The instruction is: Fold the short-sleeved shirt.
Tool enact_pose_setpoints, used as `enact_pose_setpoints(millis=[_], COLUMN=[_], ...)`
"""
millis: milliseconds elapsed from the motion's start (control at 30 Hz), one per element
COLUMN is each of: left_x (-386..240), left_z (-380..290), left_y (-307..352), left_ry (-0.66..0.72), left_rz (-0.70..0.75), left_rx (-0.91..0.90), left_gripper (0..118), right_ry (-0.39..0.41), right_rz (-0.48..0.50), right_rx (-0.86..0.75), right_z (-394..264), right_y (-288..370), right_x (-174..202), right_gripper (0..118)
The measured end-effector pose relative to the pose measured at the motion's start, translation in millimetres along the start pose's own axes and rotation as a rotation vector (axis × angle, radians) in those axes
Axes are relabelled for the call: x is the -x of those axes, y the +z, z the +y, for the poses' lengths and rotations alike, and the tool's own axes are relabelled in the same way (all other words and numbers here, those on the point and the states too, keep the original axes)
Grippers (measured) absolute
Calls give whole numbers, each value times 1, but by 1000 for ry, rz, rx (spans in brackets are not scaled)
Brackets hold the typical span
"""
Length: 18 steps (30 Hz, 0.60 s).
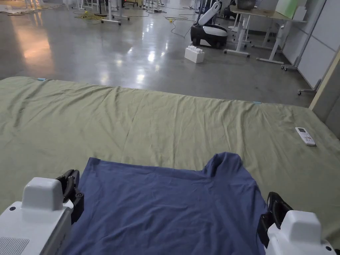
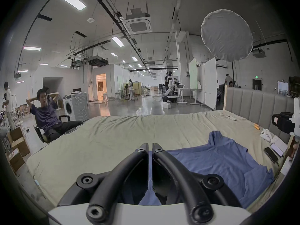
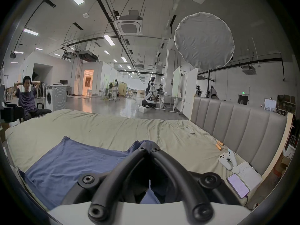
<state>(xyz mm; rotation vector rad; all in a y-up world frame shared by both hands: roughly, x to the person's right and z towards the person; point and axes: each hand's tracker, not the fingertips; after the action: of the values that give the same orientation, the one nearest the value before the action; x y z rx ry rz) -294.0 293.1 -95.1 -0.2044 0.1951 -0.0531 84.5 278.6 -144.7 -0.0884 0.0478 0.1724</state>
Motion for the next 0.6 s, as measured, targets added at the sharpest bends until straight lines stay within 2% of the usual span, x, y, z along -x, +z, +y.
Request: enact_pose_setpoints(millis=[100,200,367,500,567,600], left_x=[11,25,45,71,76,75], left_z=[-3,-10,-38,-71,-86,-91], left_y=[-4,-6,2,2,5,6], left_ry=[30,51,11,92,109,99], left_rz=[12,-52,-4,-20,-15,3], left_rx=[59,254,520,688,761,779], left_gripper=[4,4,4,6,24,45], right_ry=[-10,-30,-17,-20,-4,-5], right_rz=[-2,7,5,25,28,34], right_rx=[8,35,92,131,152,163], right_z=[0,-4,-12,-25,-31,-34], right_y=[-3,-5,-5,-8,-10,-10], right_x=[-2,-5,-9,-9,-6,-5], right_gripper=[1,1,1,1,1,1])
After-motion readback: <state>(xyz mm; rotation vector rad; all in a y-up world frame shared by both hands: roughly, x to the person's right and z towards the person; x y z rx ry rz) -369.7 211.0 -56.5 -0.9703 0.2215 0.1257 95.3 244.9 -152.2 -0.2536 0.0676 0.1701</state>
